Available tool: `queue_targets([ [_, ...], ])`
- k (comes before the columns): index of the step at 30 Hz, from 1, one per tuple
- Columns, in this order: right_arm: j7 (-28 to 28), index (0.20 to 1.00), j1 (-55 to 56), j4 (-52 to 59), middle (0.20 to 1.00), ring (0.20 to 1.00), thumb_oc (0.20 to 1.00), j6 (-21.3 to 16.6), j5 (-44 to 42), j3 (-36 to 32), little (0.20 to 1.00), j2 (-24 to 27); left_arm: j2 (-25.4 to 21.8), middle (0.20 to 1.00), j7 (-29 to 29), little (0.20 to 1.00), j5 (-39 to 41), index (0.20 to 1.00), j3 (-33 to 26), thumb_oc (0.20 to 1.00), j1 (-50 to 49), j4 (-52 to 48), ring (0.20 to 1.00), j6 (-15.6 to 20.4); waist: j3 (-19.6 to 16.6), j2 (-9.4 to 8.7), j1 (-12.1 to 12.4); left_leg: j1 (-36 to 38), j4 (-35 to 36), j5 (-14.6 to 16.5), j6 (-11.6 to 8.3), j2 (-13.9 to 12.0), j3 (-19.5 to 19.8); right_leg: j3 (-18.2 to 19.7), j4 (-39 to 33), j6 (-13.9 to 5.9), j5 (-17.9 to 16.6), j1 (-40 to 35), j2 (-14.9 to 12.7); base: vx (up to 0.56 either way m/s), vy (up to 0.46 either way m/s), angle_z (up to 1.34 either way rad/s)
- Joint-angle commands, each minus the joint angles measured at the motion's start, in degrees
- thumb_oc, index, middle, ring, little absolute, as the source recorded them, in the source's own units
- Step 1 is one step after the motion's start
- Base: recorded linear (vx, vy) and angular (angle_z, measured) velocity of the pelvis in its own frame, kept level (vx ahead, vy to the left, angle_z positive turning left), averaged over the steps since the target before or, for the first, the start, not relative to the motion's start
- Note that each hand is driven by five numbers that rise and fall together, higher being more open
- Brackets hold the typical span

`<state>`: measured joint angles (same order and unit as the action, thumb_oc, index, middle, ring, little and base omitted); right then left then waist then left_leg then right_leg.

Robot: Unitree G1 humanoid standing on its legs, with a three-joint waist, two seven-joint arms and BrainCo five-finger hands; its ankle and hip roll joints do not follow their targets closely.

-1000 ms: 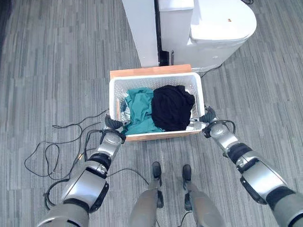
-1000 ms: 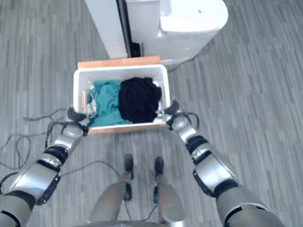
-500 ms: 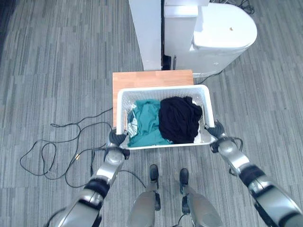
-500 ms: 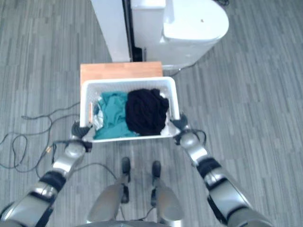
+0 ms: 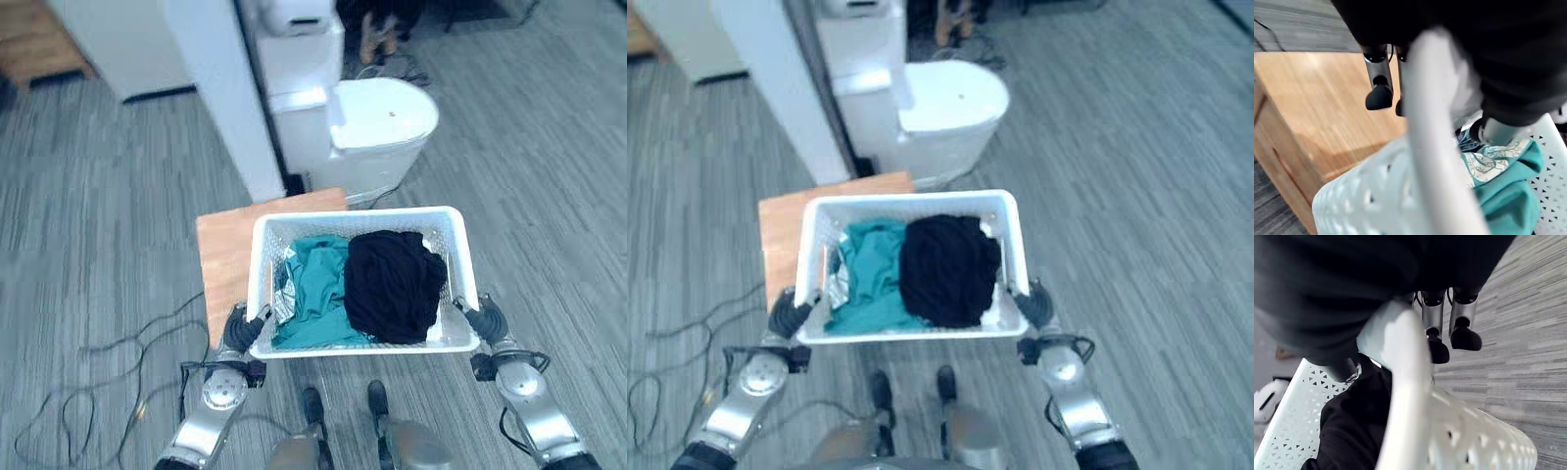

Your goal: Grab the laundry basket,head to the washer,open it,put in the laundry and shut it.

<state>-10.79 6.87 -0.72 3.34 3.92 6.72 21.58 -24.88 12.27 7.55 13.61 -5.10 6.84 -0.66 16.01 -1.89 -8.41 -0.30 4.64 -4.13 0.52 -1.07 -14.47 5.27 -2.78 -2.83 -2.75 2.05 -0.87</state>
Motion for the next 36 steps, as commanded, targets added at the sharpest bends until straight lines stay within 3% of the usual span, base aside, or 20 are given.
queue_targets([
  [1, 2.3, 0.200, 0.3, 4.8, 0.200, 0.200, 0.200, -9.3, -6.5, -2.2, 0.200, 2.4, -0.3, 0.200, -5.3, 0.200, 0.5, 0.200, -1.1, 0.200, -0.3, -4.0, 0.200, 5.5, -7.7, -0.76, -4.1, 1.6, -6.0, 10.1, -0.42, -1.4, -3.6, 3.8, 4.4, -6.41, 3.0, 4.8, -2.2, -0.06, 0.066, -1.02],
  [2, 2.3, 0.200, 0.3, 4.9, 0.200, 0.200, 0.200, -9.2, -6.5, -2.2, 0.200, 2.4, -0.4, 0.200, -5.3, 0.200, 0.4, 0.200, -1.1, 0.200, -0.3, -4.1, 0.200, 5.5, -7.8, -0.85, -3.8, 1.4, -5.9, 9.9, -0.48, -1.4, -3.9, 4.1, 4.4, -6.35, 2.8, 5.0, -2.1, -0.05, 0.045, -1.40],
  [5, 3.0, 0.200, 0.7, 6.7, 0.200, 0.200, 0.200, -10.0, -6.9, -2.9, 0.200, 3.5, -0.8, 0.200, -5.2, 0.200, 0.6, 0.200, -1.0, 0.200, -0.6, -6.1, 0.200, 6.6, -7.3, -0.10, -6.8, 3.8, -5.5, 10.8, -0.30, -2.4, -11.7, 7.0, 5.3, -7.85, 1.1, 7.9, -0.7, -0.02, 0.003, -1.59],
  [7, 2.2, 0.200, -0.4, 6.8, 0.200, 0.200, 0.200, -10.4, -7.3, -2.7, 0.200, 3.6, -1.1, 0.200, -4.3, 0.200, 1.0, 0.200, -1.4, 0.200, 0.5, -6.8, 0.200, 7.1, -7.0, 1.00, -5.8, 5.2, -4.8, 12.0, -0.96, -3.6, -14.0, -1.2, 6.0, -8.22, 1.6, 9.3, -3.0, 0.02, -0.099, -1.54],
  [8, 1.9, 0.200, -1.3, 6.8, 0.200, 0.200, 0.200, -10.7, -7.6, -2.2, 0.200, 3.4, -1.1, 0.200, -3.8, 0.200, 1.0, 0.200, -1.5, 0.200, 1.1, -7.0, 0.200, 7.2, -7.1, 1.21, -4.8, 5.8, -4.8, 11.8, -1.63, -4.6, -16.0, -9.3, 6.8, -7.49, 1.7, 10.0, -5.3, -0.02, -0.180, -1.42],
  [9, 1.9, 0.200, -1.3, 6.7, 0.200, 0.200, 0.200, -10.7, -7.6, -2.3, 0.200, 3.4, -1.1, 0.200, -3.8, 0.200, 1.0, 0.200, -1.5, 0.200, 1.1, -7.0, 0.200, 7.1, -7.1, 1.28, -5.0, 5.8, -4.8, 11.8, -1.71, -4.7, -15.8, -9.5, 6.9, -7.42, 1.9, 9.9, -5.3, 0.02, -0.331, -1.72],
  [10, 1.7, 0.200, -2.1, 6.2, 0.200, 0.200, 0.200, -11.1, -7.9, -1.5, 0.200, 3.4, -0.9, 0.200, -3.5, 0.200, 1.4, 0.200, -2.0, 0.200, 1.6, -6.9, 0.200, 7.1, -7.7, 1.25, -3.3, 6.6, -5.8, 11.2, -3.05, -6.6, -19.6, -24.3, 7.7, -6.09, 2.9, 9.7, -9.7, 0.02, -0.226, -1.56],
  [11, 1.7, 0.200, -2.1, 6.2, 0.200, 0.200, 0.200, -11.1, -7.9, -1.5, 0.200, 3.4, -0.9, 0.200, -3.5, 0.200, 1.4, 0.200, -2.0, 0.200, 1.7, -6.9, 0.200, 7.1, -7.7, 1.30, -3.4, 6.6, -5.9, 11.2, -3.15, -6.7, -19.5, -24.6, 7.6, -6.02, 3.0, 9.6, -9.6, 0.13, -0.469, -2.10],
  [12, 2.3, 0.200, -2.1, 6.4, 0.200, 0.200, 0.200, -10.8, -7.7, -1.0, 0.200, 3.5, -0.4, 0.200, -3.9, 0.200, 1.0, 0.200, -1.8, 0.200, 1.0, -6.8, 0.200, 7.0, -8.9, 0.77, -4.2, 8.5, -7.1, 11.7, -4.04, -8.1, -22.8, -27.6, 7.7, -4.77, 3.4, 9.1, -10.2, 0.18, -0.343, -1.62],
  [15, 2.3, 0.200, -1.6, 6.4, 0.200, 0.200, 0.200, -10.7, -7.3, -1.0, 0.200, 4.5, 0.9, 0.200, -4.4, 0.200, 1.1, 0.200, -2.0, 0.200, -0.4, -5.8, 0.200, 7.2, -9.8, 1.28, -4.6, 8.7, -14.4, 10.6, -5.83, -11.7, -23.2, -23.3, 6.0, -3.58, 4.9, 7.6, -7.0, 0.28, -0.419, -1.00],
  [16, 2.2, 0.200, -1.8, 6.5, 0.200, 0.200, 0.200, -10.8, -7.5, -1.0, 0.200, 5.1, 1.3, 0.200, -4.3, 0.200, 1.7, 0.200, -1.7, 0.200, -0.4, -5.5, 0.200, 7.3, -9.3, 1.61, -4.3, 7.9, -18.7, 8.2, -7.05, -13.5, -21.6, -21.8, 5.7, -2.42, 5.5, 6.5, -5.2, 0.16, -0.229, -0.56],
  [18, 2.2, 0.200, -2.3, 6.7, 0.200, 0.200, 0.200, -10.9, -7.8, -0.5, 0.200, 6.1, 1.8, 0.200, -4.1, 0.200, 2.5, 0.200, -1.0, 0.200, -0.4, -5.4, 0.200, 7.4, -8.8, 1.89, -3.6, 6.5, -22.9, 5.7, -7.58, -13.7, -16.7, -19.8, 5.5, -0.95, 6.8, 4.8, -3.2, 0.21, -0.257, -0.64],
  [19, 2.0, 0.200, -2.2, 6.5, 0.200, 0.200, 0.200, -10.6, -8.0, -0.5, 0.200, 6.6, 2.0, 0.200, -4.1, 0.200, 3.2, 0.200, -0.5, 0.200, -0.1, -5.2, 0.200, 7.5, -8.6, 1.81, -3.1, 5.0, -24.6, 5.7, -7.17, -12.7, -12.8, -18.9, 5.0, -0.36, 7.3, 3.6, -2.3, 0.22, -0.212, -0.80],
  [21, 2.5, 0.200, -2.4, 6.8, 0.200, 0.200, 0.200, -10.2, -7.8, 0.0, 0.200, 7.0, 2.2, 0.200, -4.1, 0.200, 3.9, 0.200, 0.2, 0.200, -0.4, -5.6, 0.200, 7.6, -8.1, 0.68, -1.8, 0.5, -25.2, 8.7, -4.29, -7.6, -6.4, -16.7, 4.3, 0.15, 7.1, 2.2, -2.1, 0.11, -0.132, -0.81],
  [24, 2.6, 0.200, -2.2, 6.4, 0.200, 0.200, 0.200, -9.9, -7.2, 0.0, 0.200, 7.0, 2.4, 0.200, -4.3, 0.200, 3.7, 0.200, 0.5, 0.200, -0.7, -5.6, 0.200, 7.4, -7.8, 0.01, -0.5, -2.0, -22.6, 12.2, -3.01, -4.2, -3.6, -13.9, 3.0, -0.84, 7.4, 0.3, -2.1, 0.17, -0.071, -0.77],
  [25, 2.3, 0.200, -2.6, 5.8, 0.200, 0.200, 0.200, -9.9, -7.1, 0.7, 0.200, 6.7, 2.3, 0.200, -4.0, 0.200, 3.5, 0.200, 0.3, 0.200, -1.2, -5.5, 0.200, 7.4, -7.1, -0.14, 1.2, -6.4, -19.7, 10.9, -2.50, -0.8, 0.2, -11.0, 2.5, -0.83, 7.4, -1.2, -1.4, 0.29, -0.059, -0.95],
  [27, 2.2, 0.200, -2.7, 5.1, 0.200, 0.200, 0.200, -10.0, -6.9, 1.0, 0.200, 6.5, 2.4, 0.200, -3.8, 0.200, 3.2, 0.200, -0.3, 0.200, -1.9, -5.5, 0.200, 7.3, -6.5, 0.15, 2.8, -8.5, -15.3, 7.7, -2.95, 1.4, 3.6, -8.8, 2.0, -0.80, 7.7, -2.9, 0.0, 0.34, -0.070, -1.13],
  [28, 1.8, 0.200, -2.8, 4.5, 0.200, 0.200, 0.200, -10.1, -7.0, 1.1, 0.200, 6.2, 2.5, 0.200, -3.7, 0.200, 3.2, 0.200, -0.9, 0.200, -2.6, -5.6, 0.200, 7.1, -6.1, 0.73, 4.4, -10.5, -11.1, 3.9, -3.49, 2.5, 6.0, -7.0, 2.0, -0.59, 8.5, -5.2, 1.4, 0.30, -0.054, -1.22],
  [32, 1.0, 0.200, -3.0, 3.6, 0.200, 0.200, 0.200, -9.9, -8.0, 1.0, 0.200, 5.4, 2.8, 0.200, -3.0, 0.200, 3.5, 0.200, -2.1, 0.200, -3.4, -6.7, 0.200, 6.7, -5.5, 1.19, 6.8, -14.9, -6.4, 0.7, -3.95, 3.5, 8.3, -3.5, 3.2, 0.06, 10.6, -8.1, 3.3, 0.34, -0.014, -0.54],
  [36, 1.5, 0.200, -3.0, 3.7, 0.200, 0.200, 0.200, -10.0, -8.3, 1.4, 0.200, 4.6, 2.7, 0.200, -3.2, 0.200, 3.5, 0.200, -2.5, 0.200, -4.0, -7.1, 0.200, 6.9, -6.8, 1.61, 7.7, -13.0, -5.1, -0.8, -3.08, 3.1, 8.7, -0.4, 4.2, -0.01, 12.8, -10.6, 4.0, 0.36, 0.088, -0.72],
])
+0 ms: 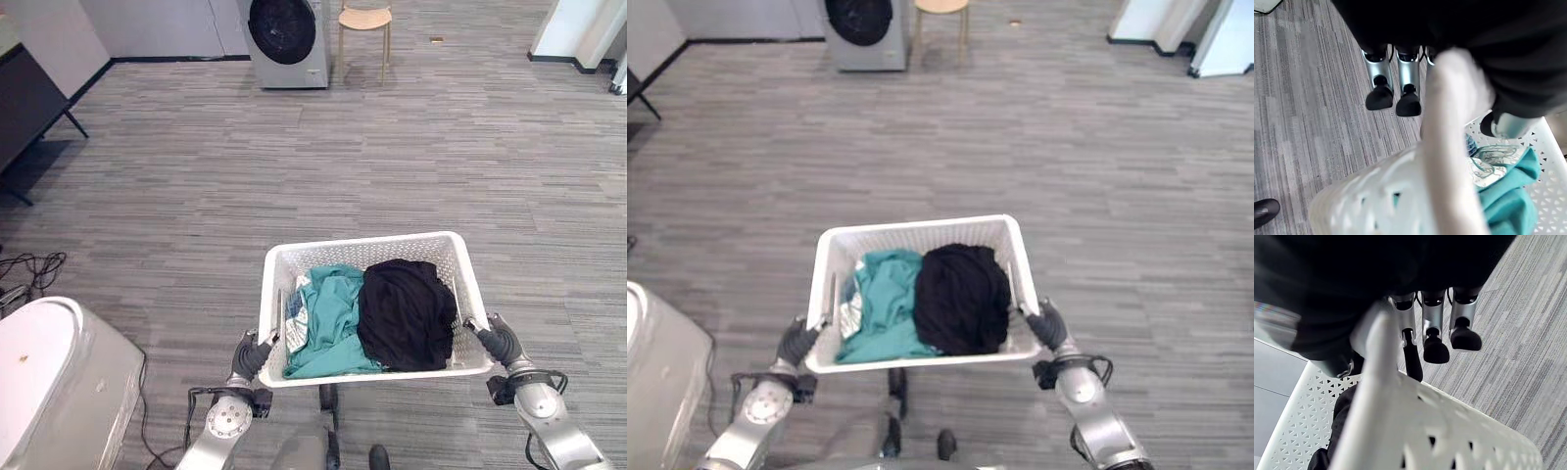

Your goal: Grab the laundry basket,head to the washer,open it,put in the laundry and shut it.

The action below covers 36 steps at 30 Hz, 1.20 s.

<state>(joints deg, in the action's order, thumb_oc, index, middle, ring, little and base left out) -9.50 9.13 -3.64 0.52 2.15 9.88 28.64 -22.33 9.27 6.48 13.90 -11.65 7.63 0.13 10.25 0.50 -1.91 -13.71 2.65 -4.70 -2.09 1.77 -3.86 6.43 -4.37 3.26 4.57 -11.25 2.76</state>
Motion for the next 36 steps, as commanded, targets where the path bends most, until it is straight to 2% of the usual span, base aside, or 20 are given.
queue_targets([
  [1, 0.3, 0.200, -5.7, 6.5, 0.200, 0.200, 0.200, -7.3, -6.4, -1.3, 0.200, -2.6, 0.0, 0.200, 0.1, 0.200, 4.8, 0.200, -2.8, 0.200, 2.4, -8.1, 0.200, 6.3, -1.5, -1.28, 1.3, 0.8, -4.2, -0.2, 0.09, 0.9, -1.3, -0.9, 6.4, -6.37, 6.2, 1.8, -0.3, 0.28, 0.081, -0.70],
  [4, 0.7, 0.200, -6.5, 6.7, 0.200, 0.200, 0.200, -7.3, -5.7, -0.5, 0.200, -3.2, -0.3, 0.200, 0.4, 0.200, 5.6, 0.200, -2.7, 0.200, 2.7, -8.0, 0.200, 6.2, -3.3, -1.85, 2.1, 2.1, -5.2, 1.4, 1.51, 1.1, -2.1, 0.3, 10.8, -7.68, 6.6, 2.6, -1.5, 0.44, 0.130, -0.55],
  [5, 0.9, 0.200, -7.1, 7.3, 0.200, 0.200, 0.200, -7.3, -5.2, -0.1, 0.200, -3.5, -0.8, 0.200, 0.8, 0.200, 5.6, 0.200, -2.7, 0.200, 3.0, -8.0, 0.200, 6.2, -3.6, -2.21, 2.0, 4.0, -5.5, 3.2, 2.66, 1.6, -3.1, -0.1, 16.3, -10.11, 4.8, 3.8, -2.1, 0.30, 0.074, -0.63],
  [7, 1.2, 0.200, -7.7, 7.6, 0.200, 0.200, 0.200, -7.2, -4.4, 0.5, 0.200, -4.1, -1.2, 0.200, 1.2, 0.200, 5.3, 0.200, -2.8, 0.200, 3.1, -8.1, 0.200, 6.1, -3.2, -2.48, 1.6, 6.1, -5.6, 5.0, 3.61, 2.0, -4.3, -1.3, 19.8, -12.41, 2.6, 7.0, -3.0, 0.25, 0.056, -0.51],
  [11, 1.5, 0.200, -8.9, 8.0, 0.200, 0.200, 0.200, -7.1, -4.3, 1.0, 0.200, -4.4, -1.4, 0.200, 1.5, 0.200, 5.6, 0.200, -3.3, 0.200, 3.0, -8.2, 0.200, 6.5, -3.1, -1.10, 0.9, 9.7, -3.4, 6.4, 3.54, 1.1, -5.8, -4.3, 16.1, -11.18, 2.8, 12.6, -2.5, 0.22, 0.031, -0.34],
  [13, 1.6, 0.200, -9.3, 8.1, 0.200, 0.200, 0.200, -6.9, -4.6, 1.2, 0.200, -4.2, -1.4, 0.200, 1.2, 0.200, 6.2, 0.200, -3.5, 0.200, 2.8, -7.9, 0.200, 6.4, -2.2, 0.05, -0.2, 13.3, -1.7, 7.9, 3.36, 0.6, -5.8, -7.9, 12.0, -10.24, 0.0, 19.7, -2.8, 0.27, -0.018, -0.66],
  [17, 1.7, 0.200, -8.5, 8.0, 0.200, 0.200, 0.200, -6.9, -4.6, 0.4, 0.200, -4.4, -0.9, 0.200, 1.3, 0.200, 6.5, 0.200, -4.0, 0.200, 3.4, -7.1, 0.200, 6.7, -0.1, 0.36, -2.3, 18.7, -1.4, 11.3, 2.15, 0.3, -4.7, -13.1, 5.1, -12.21, -3.5, 26.9, -5.4, 0.35, -0.064, 0.05],
  [21, 1.8, 0.200, -6.8, 8.0, 0.200, 0.200, 0.200, -7.1, -4.2, -0.5, 0.200, -4.4, -0.2, 0.200, 1.4, 0.200, 5.9, 0.200, -3.8, 0.200, 4.1, -6.6, 0.200, 7.2, 0.4, 0.31, -3.7, 23.0, -1.3, 14.3, 1.55, 0.3, -3.1, -14.0, 4.3, -12.94, -5.4, 29.0, -6.8, 0.46, -0.136, 0.39],
  [22, 2.0, 0.200, -5.2, 8.2, 0.200, 0.200, 0.200, -7.4, -3.8, -1.4, 0.200, -4.3, 0.2, 0.200, 1.1, 0.200, 5.9, 0.200, -3.7, 0.200, 4.2, -6.5, 0.200, 7.5, -0.7, -0.41, -4.2, 26.1, -1.8, 17.2, 1.07, 0.4, -1.8, -13.2, 5.5, -12.59, -7.5, 27.5, -7.9, 0.54, -0.208, 0.60],
  [23, 2.0, 0.200, -5.0, 8.1, 0.200, 0.200, 0.200, -7.2, -3.6, -1.7, 0.200, -4.0, 0.3, 0.200, 0.9, 0.200, 5.9, 0.200, -3.4, 0.200, 3.9, -6.6, 0.200, 7.6, -1.1, -0.31, -4.5, 26.5, -2.9, 17.7, 0.62, -0.3, -1.6, -13.4, 6.4, -12.13, -8.0, 27.1, -8.1, 0.69, -0.290, 0.69],
  [24, 1.8, 0.200, -4.7, 8.1, 0.200, 0.200, 0.200, -7.2, -3.4, -1.9, 0.200, -3.7, 0.9, 0.200, 1.0, 0.200, 6.1, 0.200, -2.8, 0.200, 3.8, -6.8, 0.200, 7.4, -1.3, 0.44, -5.0, 26.4, -5.4, 17.1, -0.22, -1.6, -1.0, -13.2, 7.6, -11.31, -8.0, 26.4, -7.4, 0.45, -0.236, 0.82],
  [26, 1.8, 0.200, -4.2, 8.0, 0.200, 0.200, 0.200, -7.4, -3.4, -2.6, 0.200, -3.0, 1.1, 0.200, 0.8, 0.200, 6.5, 0.200, -2.5, 0.200, 3.9, -6.4, 0.200, 7.4, -2.5, 1.27, -5.7, 25.5, -10.2, 12.6, -2.56, -4.1, -1.4, -13.5, 8.0, -9.99, -7.4, 24.8, -6.5, 0.37, -0.216, 0.82],
  [27, 1.8, 0.200, -4.2, 8.0, 0.200, 0.200, 0.200, -7.4, -3.4, -2.6, 0.200, -2.9, 1.2, 0.200, 0.8, 0.200, 6.5, 0.200, -2.5, 0.200, 3.9, -6.4, 0.200, 7.4, -2.5, 1.36, -5.8, 25.4, -10.3, 12.7, -2.67, -4.2, -1.3, -13.7, 8.0, -9.92, -7.4, 24.8, -6.4, 0.38, -0.278, 0.55],
  [28, 1.8, 0.200, -4.0, 8.1, 0.200, 0.200, 0.200, -7.3, -4.5, -2.8, 0.200, -2.6, 0.9, 0.200, 0.0, 0.200, 7.2, 0.200, -2.0, 0.200, 3.8, -6.8, 0.200, 7.2, -2.7, 1.40, -5.8, 21.4, -20.8, 4.8, -4.29, -7.4, -1.9, -14.4, 7.4, -7.77, -5.6, 21.3, -5.2, 0.25, -0.201, 0.24],
  [30, 1.8, 0.200, -3.9, 8.0, 0.200, 0.200, 0.200, -7.5, -5.7, -2.8, 0.200, -2.6, 1.1, 0.200, 0.0, 0.200, 7.9, 0.200, -2.0, 0.200, 3.6, -6.9, 0.200, 7.2, -2.6, 0.84, -5.5, 20.2, -25.1, 2.7, -4.02, -7.5, -2.2, -14.3, 7.1, -6.81, -4.7, 19.6, -4.7, 0.42, -0.285, 0.00],
  [31, 2.1, 0.200, -3.4, 8.6, 0.200, 0.200, 0.200, -7.1, -7.0, -3.1, 0.200, -2.3, 1.0, 0.200, -0.2, 0.200, 8.6, 0.200, -1.9, 0.200, 3.6, -7.1, 0.200, 6.7, -2.2, -0.47, -4.6, 16.2, -29.5, 4.2, -2.56, -6.9, -3.7, -13.6, 6.3, -5.96, -2.9, 16.6, -4.8, 0.55, -0.322, -0.21],
  [33, 2.2, 0.200, -3.4, 8.9, 0.200, 0.200, 0.200, -6.7, -6.8, -3.2, 0.200, -1.8, 0.9, 0.200, -0.8, 0.200, 8.3, 0.200, -1.6, 0.200, 3.7, -6.9, 0.200, 6.2, -1.2, -1.64, -3.0, 10.1, -29.8, 8.4, -0.94, -5.5, -5.5, -12.8, 5.5, -5.94, -1.2, 13.3, -5.3, 0.38, -0.176, -0.29],
  [34, 2.2, 0.200, -3.4, 9.0, 0.200, 0.200, 0.200, -6.7, -6.8, -3.2, 0.200, -1.8, 0.8, 0.200, -0.8, 0.200, 8.3, 0.200, -1.6, 0.200, 3.7, -6.9, 0.200, 6.2, -1.3, -1.77, -3.0, 10.0, -29.8, 8.3, -0.86, -5.4, -5.6, -12.8, 5.5, -5.97, -1.3, 13.4, -5.4, 0.25, -0.061, -0.31],
  [35, 2.3, 0.200, -3.3, 9.0, 0.200, 0.200, 0.200, -6.8, -6.8, -3.3, 0.200, -1.8, 0.8, 0.200, -1.0, 0.200, 8.0, 0.200, -1.5, 0.200, 3.7, -7.0, 0.200, 6.1, -1.0, -2.10, -2.5, 7.8, -27.4, 9.6, -0.24, -4.8, -6.5, -12.4, 5.3, -6.11, -0.6, 12.3, -5.6, 0.38, -0.020, -0.26],
  [36, 2.1, 0.200, -2.8, 8.9, 0.200, 0.200, 0.200, -6.6, -6.8, -3.6, 0.200, -1.9, 0.8, 0.200, -1.4, 0.200, 7.3, 0.200, -1.5, 0.200, 3.2, -7.3, 0.200, 5.8, -0.6, -1.97, -1.4, 4.4, -20.1, 9.8, 0.19, -4.0, -7.9, -12.3, 4.8, -6.65, 1.1, 9.6, -5.2, 0.54, -0.014, -0.17],
])
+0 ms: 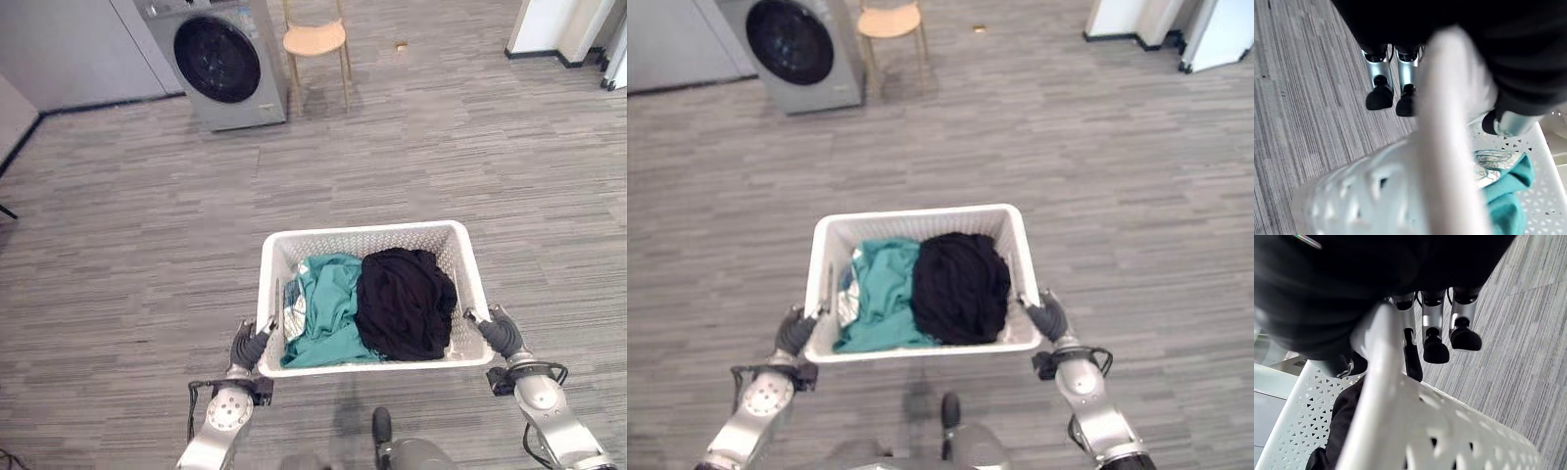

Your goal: Grab the laundry basket,head to the washer,open it,put in the laundry and shut it.

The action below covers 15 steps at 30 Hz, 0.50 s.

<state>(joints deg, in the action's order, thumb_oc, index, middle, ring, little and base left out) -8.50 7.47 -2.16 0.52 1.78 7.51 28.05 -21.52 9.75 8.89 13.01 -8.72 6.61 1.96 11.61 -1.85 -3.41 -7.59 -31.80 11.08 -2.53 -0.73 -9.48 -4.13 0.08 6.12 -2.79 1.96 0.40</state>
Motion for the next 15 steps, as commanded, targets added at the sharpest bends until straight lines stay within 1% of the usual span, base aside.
queue_targets([
  [1, 1.0, 0.200, -0.9, 7.1, 0.200, 0.200, 0.200, -6.7, -6.5, -1.1, 0.200, -1.4, 0.1, 0.200, -1.8, 0.200, 4.6, 0.200, -0.9, 0.200, -0.2, -6.4, 0.200, 3.8, -1.9, 0.84, 0.8, -3.0, 19.5, -9.1, 0.08, -1.0, -2.1, -1.3, 0.4, -9.62, 9.2, -4.9, -2.1, 0.59, 0.019, 0.01],
  [2, 0.9, 0.200, -0.9, 6.8, 0.200, 0.200, 0.200, -6.7, -6.6, -1.1, 0.200, -1.6, 0.1, 0.200, -1.8, 0.200, 4.7, 0.200, -1.3, 0.200, -0.5, -6.5, 0.200, 3.6, -1.9, 1.56, 1.6, -4.9, 24.3, -12.8, -0.73, -1.3, -1.4, -0.8, 0.4, -9.59, 10.0, -6.2, -1.0, 0.49, 0.023, -0.16],
  [3, 0.9, 0.200, -0.8, 6.8, 0.200, 0.200, 0.200, -6.7, -6.6, -1.2, 0.200, -1.8, 0.2, 0.200, -1.9, 0.200, 4.5, 0.200, -1.5, 0.200, -0.8, -6.8, 0.200, 3.4, -1.8, 1.58, 2.2, -4.9, 29.3, -14.7, -1.11, -0.9, -0.7, -0.3, 0.5, -9.61, 10.9, -7.7, -0.8, 0.50, 0.026, -0.26],
  [4, 0.5, 0.200, -0.8, 6.2, 0.200, 0.200, 0.200, -6.9, -6.6, -1.1, 0.200, -1.9, 0.3, 0.200, -1.7, 0.200, 4.3, 0.200, -1.9, 0.200, -1.2, -6.9, 0.200, 3.3, -1.5, 1.61, 2.8, -6.8, 32.0, -15.4, -1.42, -1.0, -0.5, 0.2, 0.7, -9.60, 11.8, -9.0, -0.2, 0.48, 0.023, -0.62],
  [5, 0.5, 0.200, -0.7, 6.2, 0.200, 0.200, 0.200, -6.8, -6.6, -1.3, 0.200, -2.2, 0.4, 0.200, -1.9, 0.200, 4.3, 0.200, -2.0, 0.200, -1.4, -7.0, 0.200, 3.3, -1.5, 1.36, 3.1, -7.3, 34.6, -16.0, -1.52, -1.1, -0.8, 0.6, 0.8, -9.70, 12.6, -10.3, -0.2, 0.54, 0.051, -0.63],
  [6, 0.6, 0.200, -0.6, 6.0, 0.200, 0.200, 0.200, -6.8, -6.4, -1.1, 0.200, -2.4, 0.5, 0.200, -2.0, 0.200, 4.3, 0.200, -2.2, 0.200, -1.9, -7.2, 0.200, 3.3, -1.7, 1.10, 3.4, -8.0, 36.1, -16.6, -1.74, -1.5, -1.8, 1.1, 0.9, -9.79, 13.7, -11.9, -0.2, 0.70, 0.109, -0.61],
  [7, 0.7, 0.200, -0.8, 5.9, 0.200, 0.200, 0.200, -6.6, -6.2, -1.0, 0.200, -2.4, 0.4, 0.200, -1.9, 0.200, 4.1, 0.200, -2.7, 0.200, -2.5, -7.5, 0.200, 3.3, -2.0, 0.76, 4.4, -9.4, 35.8, -17.5, -1.73, -2.2, -1.5, 2.9, 1.4, -9.92, 14.8, -13.9, -0.2, 0.55, 0.098, -0.38],
  [8, 0.7, 0.200, -0.8, 5.9, 0.200, 0.200, 0.200, -6.5, -6.2, -1.0, 0.200, -2.5, 0.3, 0.200, -1.9, 0.200, 4.1, 0.200, -2.7, 0.200, -2.5, -7.5, 0.200, 3.3, -2.0, 0.65, 4.5, -9.3, 35.8, -17.4, -1.74, -2.1, -1.7, 3.0, 1.5, -9.93, 14.8, -14.0, -0.3, 0.58, 0.130, -0.33],
  [9, 1.2, 0.200, -0.9, 5.8, 0.200, 0.200, 0.200, -6.6, -5.7, -0.7, 0.200, -2.5, 0.3, 0.200, -2.2, 0.200, 3.7, 0.200, -3.0, 0.200, -3.1, -7.5, 0.200, 3.4, -2.8, 0.84, 4.9, -8.6, 35.9, -17.5, -1.41, -2.4, -1.1, 3.9, 1.6, -10.15, 16.0, -15.0, 0.1, 0.43, 0.109, -0.38],
  [10, 1.4, 0.200, -0.5, 6.2, 0.200, 0.200, 0.200, -6.8, -5.5, -0.9, 0.200, -2.7, 0.0, 0.200, -2.3, 0.200, 3.7, 0.200, -3.1, 0.200, -3.0, -7.7, 0.200, 3.5, -3.3, 0.81, 5.0, -8.3, 35.0, -19.2, -1.17, -2.5, -1.1, 4.1, 1.7, -10.51, 16.6, -16.1, -0.3, 0.79, 0.199, -0.47],
  [11, 1.4, 0.200, -0.5, 6.2, 0.200, 0.200, 0.200, -6.9, -5.2, -0.5, 0.200, -3.5, -0.3, 0.200, -2.0, 0.200, 4.1, 0.200, -2.6, 0.200, -2.4, -7.3, 0.200, 3.5, -4.2, -0.75, 5.4, -8.9, 31.2, -19.4, -0.35, -1.9, -1.5, 4.7, 4.7, -11.57, 14.9, -16.2, -1.8, 0.73, 0.187, -0.28],
  [12, 1.5, 0.200, -0.5, 6.0, 0.200, 0.200, 0.200, -6.9, -5.0, -0.2, 0.200, -3.8, -0.8, 0.200, -1.7, 0.200, 4.0, 0.200, -2.6, 0.200, -2.1, -7.2, 0.200, 3.5, -4.6, -1.75, 5.4, -8.2, 30.1, -18.2, 0.39, -1.1, -1.4, 4.9, 7.6, -12.81, 12.8, -15.3, -2.8, 0.67, 0.190, -0.15],
  [13, 1.8, 0.200, -0.7, 5.9, 0.200, 0.200, 0.200, -6.8, -4.6, 0.0, 0.200, -4.0, -1.3, 0.200, -1.7, 0.200, 3.8, 0.200, -2.5, 0.200, -1.8, -7.1, 0.200, 3.4, -4.8, -2.28, 5.6, -7.7, 29.2, -17.0, 1.14, -0.6, -1.7, 5.4, 11.9, -14.38, 9.0, -13.3, -3.3, 0.30, 0.100, -0.03],
  [14, 1.8, 0.200, -0.7, 5.9, 0.200, 0.200, 0.200, -6.8, -4.6, 0.0, 0.200, -4.0, -1.3, 0.200, -1.7, 0.200, 3.8, 0.200, -2.5, 0.200, -1.8, -7.1, 0.200, 3.4, -4.9, -2.24, 5.6, -7.8, 29.2, -17.0, 1.13, -0.7, -1.7, 5.5, 12.0, -14.37, 9.0, -13.2, -3.3, 0.39, 0.142, -0.34],
  [15, 2.1, 0.200, -1.0, 6.1, 0.200, 0.200, 0.200, -7.2, -4.3, 0.6, 0.200, -4.4, -2.6, 0.200, -1.5, 0.200, 3.3, 0.200, -2.6, 0.200, -1.3, -7.0, 0.200, 3.4, -4.9, -2.87, 5.4, -5.7, 28.7, -14.2, 2.66, 0.1, -2.4, 5.6, 21.1, -17.68, 1.0, -8.9, -4.5, 0.45, 0.145, -0.42],
])
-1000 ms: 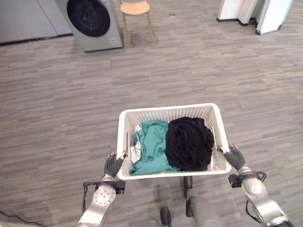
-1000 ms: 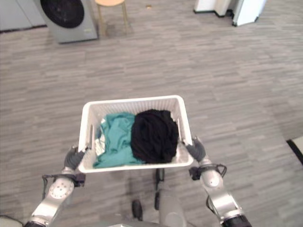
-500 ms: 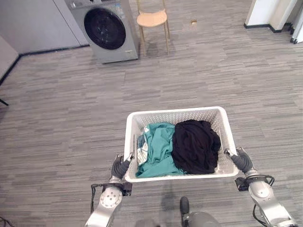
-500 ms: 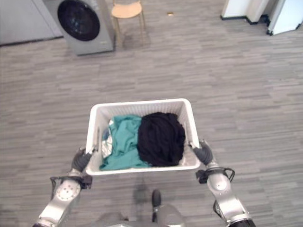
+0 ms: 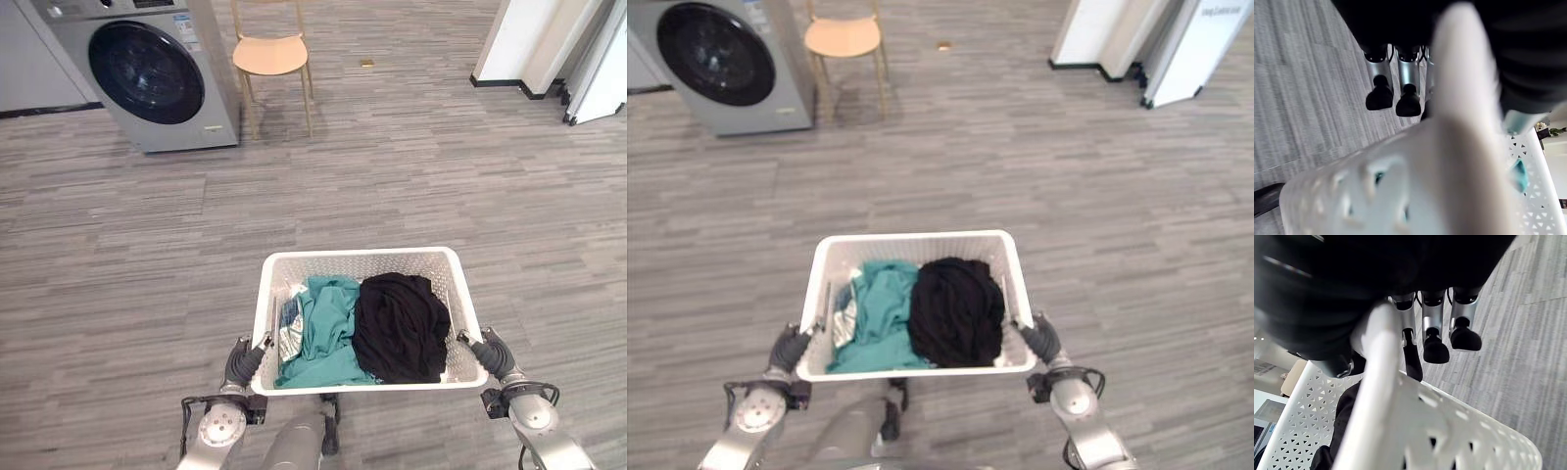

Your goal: Grab the laundry basket,head to the washer,open it,put in the laundry and shut it.

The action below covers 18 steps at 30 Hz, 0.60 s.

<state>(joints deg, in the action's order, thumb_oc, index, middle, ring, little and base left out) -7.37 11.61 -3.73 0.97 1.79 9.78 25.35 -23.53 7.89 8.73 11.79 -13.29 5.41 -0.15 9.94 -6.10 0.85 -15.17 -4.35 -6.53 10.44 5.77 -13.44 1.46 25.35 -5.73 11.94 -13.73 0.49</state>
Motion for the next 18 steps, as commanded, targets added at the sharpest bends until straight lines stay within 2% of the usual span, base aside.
queue_targets([
  [1, 1.2, 0.200, -5.4, 7.7, 0.200, 0.200, 0.200, -7.6, -4.0, -1.2, 0.200, -2.1, -0.9, 0.200, 0.5, 0.200, 3.5, 0.200, -1.3, 0.200, 3.5, -5.8, 0.200, 5.6, -2.8, 1.53, 0.6, 4.2, 1.4, 4.7, -9.60, -6.0, 1.8, 0.0, -0.7, -5.66, -15.4, 9.6, -4.6, 0.61, 0.202, -0.46],
  [2, 1.5, 0.200, -5.5, 7.7, 0.200, 0.200, 0.200, -7.5, -3.5, -0.9, 0.200, -2.2, -1.0, 0.200, 0.7, 0.200, 3.4, 0.200, -1.2, 0.200, 3.8, -5.7, 0.200, 5.6, -2.4, 2.12, 0.1, 6.7, 2.2, 5.9, -9.09, -5.7, 2.3, -0.2, 0.8, -4.94, -15.0, 12.9, -3.9, 0.33, 0.108, -0.20],
  [3, 1.5, 0.200, -5.6, 7.7, 0.200, 0.200, 0.200, -7.5, -3.4, -0.9, 0.200, -2.1, -1.0, 0.200, 0.7, 0.200, 3.4, 0.200, -1.2, 0.200, 3.8, -5.7, 0.200, 5.6, -2.5, 2.25, 0.1, 6.6, 2.2, 5.7, -9.13, -5.9, 2.3, -0.1, 0.8, -4.89, -15.2, 13.0, -3.7, 0.42, 0.152, 0.20],
  [4, 1.7, 0.200, -5.7, 7.5, 0.200, 0.200, 0.200, -7.1, -3.0, -0.8, 0.200, -1.9, -0.9, 0.200, 0.8, 0.200, 3.4, 0.200, -1.6, 0.200, 3.7, -5.6, 0.200, 5.5, -1.6, 3.71, -1.0, 10.9, 3.5, 7.5, -8.51, -5.5, 3.5, -2.2, 1.2, -3.61, -12.0, 18.5, -2.7, 0.42, 0.127, 0.41],
  [5, 1.7, 0.200, -5.7, 7.5, 0.200, 0.200, 0.200, -7.1, -3.0, -0.8, 0.200, -1.7, -0.9, 0.200, 0.8, 0.200, 3.5, 0.200, -1.8, 0.200, 3.5, -5.6, 0.200, 5.5, -1.0, 4.28, -1.7, 13.2, 4.3, 8.7, -8.48, -5.3, 4.0, -3.8, -0.6, -2.85, -9.5, 20.7, -2.5, 0.58, 0.147, 0.41],
  [7, 2.0, 0.200, -6.0, 7.0, 0.200, 0.200, 0.200, -6.8, -3.5, -0.6, 0.200, -1.7, -0.6, 0.200, 0.6, 0.200, 3.7, 0.200, -2.1, 0.200, 3.0, -5.5, 0.200, 5.5, -0.3, 5.13, -3.1, 17.1, 5.4, 10.2, -8.73, -5.0, 5.0, -6.1, -6.8, -1.94, -8.1, 25.3, -1.4, 0.51, 0.035, 0.15],
  [10, 2.1, 0.200, -5.3, 6.3, 0.200, 0.200, 0.200, -6.4, -4.3, -1.1, 0.200, -1.6, 0.3, 0.200, 0.4, 0.200, 3.7, 0.200, -2.6, 0.200, 2.8, -4.4, 0.200, 5.6, 0.6, 4.85, -4.6, 21.5, 6.0, 12.8, -9.59, -3.7, 7.0, -6.6, -18.6, -2.72, -10.0, 27.9, -1.2, 0.45, -0.027, 0.33],
  [11, 2.1, 0.200, -5.2, 6.3, 0.200, 0.200, 0.200, -6.4, -4.3, -1.1, 0.200, -1.5, 0.3, 0.200, 0.4, 0.200, 3.7, 0.200, -2.5, 0.200, 2.8, -4.3, 0.200, 5.6, 0.7, 5.07, -4.7, 21.8, 6.0, 12.9, -9.61, -3.9, 7.1, -6.8, -19.0, -2.72, -10.1, 27.4, -1.0, 0.49, -0.084, 0.85],
  [13, 2.3, 0.200, -3.8, 6.9, 0.200, 0.200, 0.200, -6.6, -4.3, -2.0, 0.200, -1.4, 0.6, 0.200, 0.1, 0.200, 2.9, 0.200, -2.6, 0.200, 2.9, -4.1, 0.200, 6.3, 0.4, 4.91, -5.2, 25.2, 5.0, 16.7, -10.39, -3.6, 8.9, -7.7, -23.1, -3.25, -11.9, 28.2, -2.3, 0.48, -0.109, 0.84],
  [14, 2.3, 0.200, -3.8, 6.9, 0.200, 0.200, 0.200, -6.6, -4.3, -2.0, 0.200, -1.3, 0.6, 0.200, 0.1, 0.200, 2.9, 0.200, -2.6, 0.200, 2.8, -4.1, 0.200, 6.3, 0.5, 4.99, -5.3, 25.2, 4.8, 16.9, -10.40, -3.7, 9.0, -7.8, -23.2, -3.25, -11.9, 27.9, -2.3, 0.52, -0.154, 0.83],
  [15, 2.2, 0.200, -2.5, 6.5, 0.200, 0.200, 0.200, -7.2, -5.1, -2.9, 0.200, -1.6, 1.5, 0.200, 0.0, 0.200, 2.2, 0.200, -1.6, 0.200, 3.1, -3.5, 0.200, 6.5, -0.5, 5.13, -5.8, 26.5, 0.7, 17.3, -12.14, -4.7, 10.4, -6.2, -21.2, -1.69, -13.1, 26.4, -2.1, 0.36, -0.116, 0.90],
  [16, 2.2, 0.200, -2.5, 6.5, 0.200, 0.200, 0.200, -7.3, -5.1, -2.9, 0.200, -1.7, 1.4, 0.200, 0.0, 0.200, 2.2, 0.200, -1.6, 0.200, 3.1, -3.5, 0.200, 6.5, -0.6, 4.94, -5.9, 26.2, 0.6, 17.1, -12.13, -4.5, 10.5, -6.3, -21.3, -1.69, -13.3, 26.5, -2.3, 0.66, -0.259, 1.04],
  [17, 1.6, 0.200, -2.8, 5.5, 0.200, 0.200, 0.200, -7.3, -4.5, -3.6, 0.200, -0.8, 2.0, 0.200, -0.4, 0.200, 3.2, 0.200, -0.8, 0.200, 4.0, -3.3, 0.200, 6.5, -1.0, 5.41, -6.0, 24.4, -6.8, 13.4, -14.78, -6.6, 9.4, -8.0, -20.8, -0.37, -13.4, 24.2, -2.3, 0.36, -0.199, 0.93],
  [18, 1.4, 0.200, -2.7, 5.7, 0.200, 0.200, 0.200, -7.2, -4.8, -4.0, 0.200, -0.6, 2.0, 0.200, -0.6, 0.200, 3.7, 0.200, -0.6, 0.200, 4.0, -3.4, 0.200, 6.4, -1.2, 5.01, -6.1, 22.5, -10.8, 11.9, -14.95, -7.2, 9.2, -8.3, -21.2, 0.25, -13.1, 23.3, -2.7, 0.47, -0.243, 0.97],
])
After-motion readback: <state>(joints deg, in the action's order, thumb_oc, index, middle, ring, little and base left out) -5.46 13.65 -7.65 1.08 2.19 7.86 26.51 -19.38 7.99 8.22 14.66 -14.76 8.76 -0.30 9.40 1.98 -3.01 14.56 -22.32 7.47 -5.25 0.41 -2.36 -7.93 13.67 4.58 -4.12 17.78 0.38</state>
